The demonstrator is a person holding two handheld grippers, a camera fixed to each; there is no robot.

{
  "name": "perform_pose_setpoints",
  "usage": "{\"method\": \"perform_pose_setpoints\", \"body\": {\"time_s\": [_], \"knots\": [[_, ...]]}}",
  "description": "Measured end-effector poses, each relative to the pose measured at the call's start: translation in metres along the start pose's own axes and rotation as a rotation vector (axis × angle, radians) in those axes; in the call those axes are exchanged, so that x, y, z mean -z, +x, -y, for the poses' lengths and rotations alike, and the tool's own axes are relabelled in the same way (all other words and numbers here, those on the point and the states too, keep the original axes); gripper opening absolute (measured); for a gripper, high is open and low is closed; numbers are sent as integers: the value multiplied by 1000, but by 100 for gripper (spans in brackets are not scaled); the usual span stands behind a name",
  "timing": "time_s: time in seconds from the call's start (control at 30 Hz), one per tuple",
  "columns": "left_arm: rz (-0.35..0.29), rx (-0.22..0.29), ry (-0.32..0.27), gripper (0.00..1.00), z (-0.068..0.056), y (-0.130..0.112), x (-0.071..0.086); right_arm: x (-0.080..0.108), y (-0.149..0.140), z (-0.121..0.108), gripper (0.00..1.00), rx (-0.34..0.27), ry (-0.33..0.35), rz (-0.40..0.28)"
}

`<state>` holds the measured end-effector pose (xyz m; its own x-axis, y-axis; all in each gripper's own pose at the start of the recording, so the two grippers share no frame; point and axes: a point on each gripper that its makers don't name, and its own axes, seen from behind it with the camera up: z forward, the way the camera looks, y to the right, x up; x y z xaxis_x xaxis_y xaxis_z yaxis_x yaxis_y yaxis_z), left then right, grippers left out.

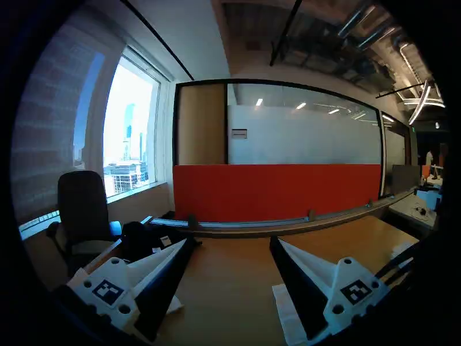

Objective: Fold towel

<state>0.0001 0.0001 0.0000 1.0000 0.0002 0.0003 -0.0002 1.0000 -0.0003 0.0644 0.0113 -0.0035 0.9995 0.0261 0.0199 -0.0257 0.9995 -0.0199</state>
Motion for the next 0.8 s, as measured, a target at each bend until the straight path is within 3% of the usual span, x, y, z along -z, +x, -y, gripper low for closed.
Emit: {"method": "perform_pose_setpoints", "body": {"time_s": [0.3,0.7,0.8], "knots": [[34,-22,-61,98,-14,1,-2,-6,10,11,100,33,44,22],[133,-73,-253,98,-47,-4,0,-5,12,47,100,118,227,125],[144,-87,-273,98,-50,-3,1,-4,14,53,100,144,264,143]]}}
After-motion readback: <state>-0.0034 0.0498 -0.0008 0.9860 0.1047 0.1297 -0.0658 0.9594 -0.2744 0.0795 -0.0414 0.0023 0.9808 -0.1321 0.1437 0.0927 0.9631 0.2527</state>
